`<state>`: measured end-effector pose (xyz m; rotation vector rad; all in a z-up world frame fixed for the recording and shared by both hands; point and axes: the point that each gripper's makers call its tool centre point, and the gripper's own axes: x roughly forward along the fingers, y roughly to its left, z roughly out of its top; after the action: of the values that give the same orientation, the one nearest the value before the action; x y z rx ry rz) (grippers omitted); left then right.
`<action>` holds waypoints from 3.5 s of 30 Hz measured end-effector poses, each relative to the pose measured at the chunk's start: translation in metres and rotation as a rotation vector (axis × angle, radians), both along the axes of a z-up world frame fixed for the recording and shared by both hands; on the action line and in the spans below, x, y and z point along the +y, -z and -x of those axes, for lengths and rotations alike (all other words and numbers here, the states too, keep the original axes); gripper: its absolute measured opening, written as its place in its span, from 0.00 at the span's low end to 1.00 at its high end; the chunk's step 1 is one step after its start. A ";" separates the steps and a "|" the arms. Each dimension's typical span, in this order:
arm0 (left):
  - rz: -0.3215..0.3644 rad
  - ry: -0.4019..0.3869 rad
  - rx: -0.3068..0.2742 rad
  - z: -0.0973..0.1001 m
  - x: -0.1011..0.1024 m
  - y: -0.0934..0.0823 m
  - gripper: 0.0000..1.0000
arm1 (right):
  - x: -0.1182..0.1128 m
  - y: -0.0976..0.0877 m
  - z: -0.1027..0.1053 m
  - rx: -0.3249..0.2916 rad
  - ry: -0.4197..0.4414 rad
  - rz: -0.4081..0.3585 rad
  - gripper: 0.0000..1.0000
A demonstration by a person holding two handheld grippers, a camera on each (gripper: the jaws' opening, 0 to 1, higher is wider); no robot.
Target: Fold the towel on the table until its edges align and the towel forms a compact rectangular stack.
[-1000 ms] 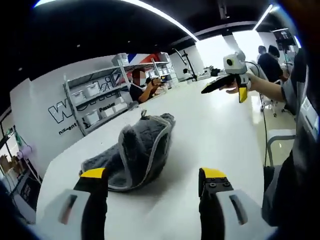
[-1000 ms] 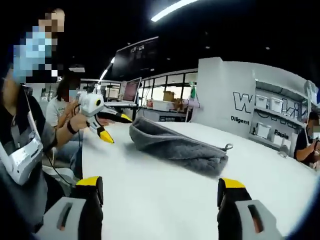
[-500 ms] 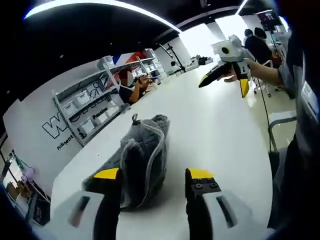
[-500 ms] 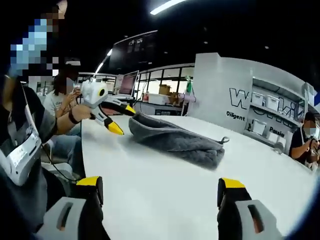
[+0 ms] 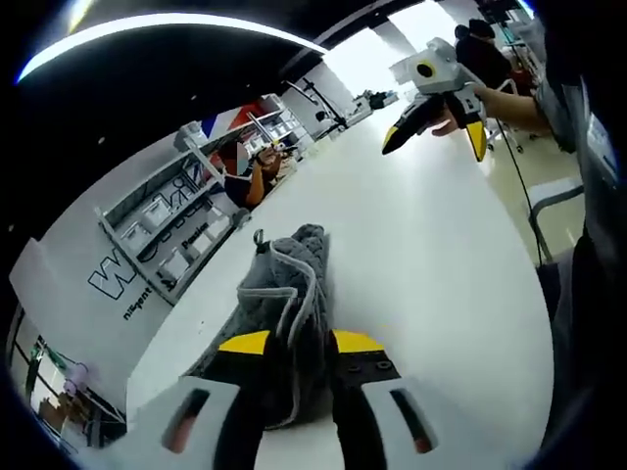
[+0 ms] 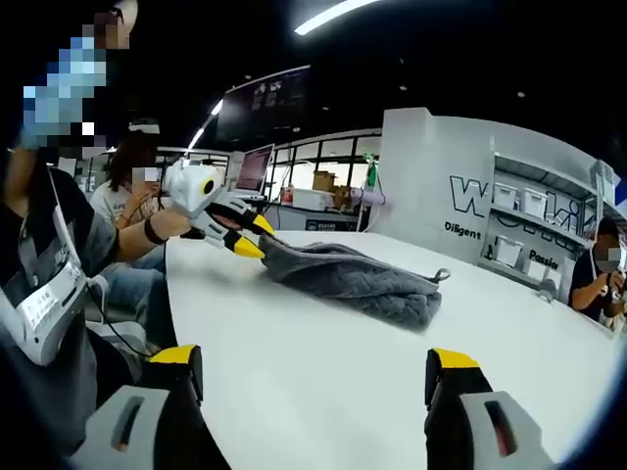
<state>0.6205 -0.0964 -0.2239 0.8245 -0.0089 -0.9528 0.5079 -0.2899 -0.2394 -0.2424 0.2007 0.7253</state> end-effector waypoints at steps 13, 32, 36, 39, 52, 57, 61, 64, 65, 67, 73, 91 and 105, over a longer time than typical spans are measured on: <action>-0.063 0.095 0.132 -0.008 -0.006 0.005 0.24 | -0.001 -0.001 0.002 -0.002 0.001 -0.007 0.97; 0.039 0.023 0.028 -0.040 0.008 -0.068 0.07 | 0.000 -0.005 0.002 -0.006 0.000 -0.034 0.92; 0.066 -0.032 -0.007 -0.065 0.019 -0.098 0.07 | -0.001 -0.005 0.003 -0.004 -0.001 -0.039 0.92; 0.081 -0.069 -0.016 -0.085 0.023 -0.110 0.07 | -0.001 -0.005 0.003 -0.006 0.002 -0.038 0.92; -0.057 -0.296 0.094 -0.201 0.066 -0.060 0.08 | -0.008 -0.017 0.005 -0.022 0.031 -0.042 0.92; -0.169 -0.347 0.145 -0.221 0.084 -0.015 0.11 | -0.013 -0.017 0.006 -0.019 0.041 -0.038 0.92; -0.174 -0.366 0.199 -0.229 0.090 0.010 0.12 | -0.020 -0.013 0.010 -0.004 0.051 -0.031 0.92; -0.168 -0.363 0.212 -0.233 0.089 0.022 0.12 | -0.025 -0.013 0.008 0.002 0.066 -0.034 0.92; -0.165 -0.366 0.213 -0.235 0.088 0.025 0.12 | -0.025 -0.013 0.008 0.003 0.068 -0.034 0.92; -0.174 -0.371 0.221 -0.237 0.086 0.033 0.12 | -0.024 -0.011 0.008 0.006 0.070 -0.035 0.92; -0.238 -0.366 0.209 -0.239 0.085 0.056 0.11 | -0.021 -0.007 0.009 0.015 0.065 -0.036 0.92; 0.065 -0.372 0.102 -0.235 0.104 0.001 0.25 | -0.010 0.001 0.001 0.036 0.056 -0.026 0.91; 0.378 -0.154 0.192 -0.086 0.078 -0.046 0.35 | 0.010 -0.011 -0.020 0.014 0.029 0.018 0.91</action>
<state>0.7062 -0.0180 -0.1781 0.3777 0.0394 -0.8470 0.5282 -0.2795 -0.2286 -0.2508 0.2235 0.6968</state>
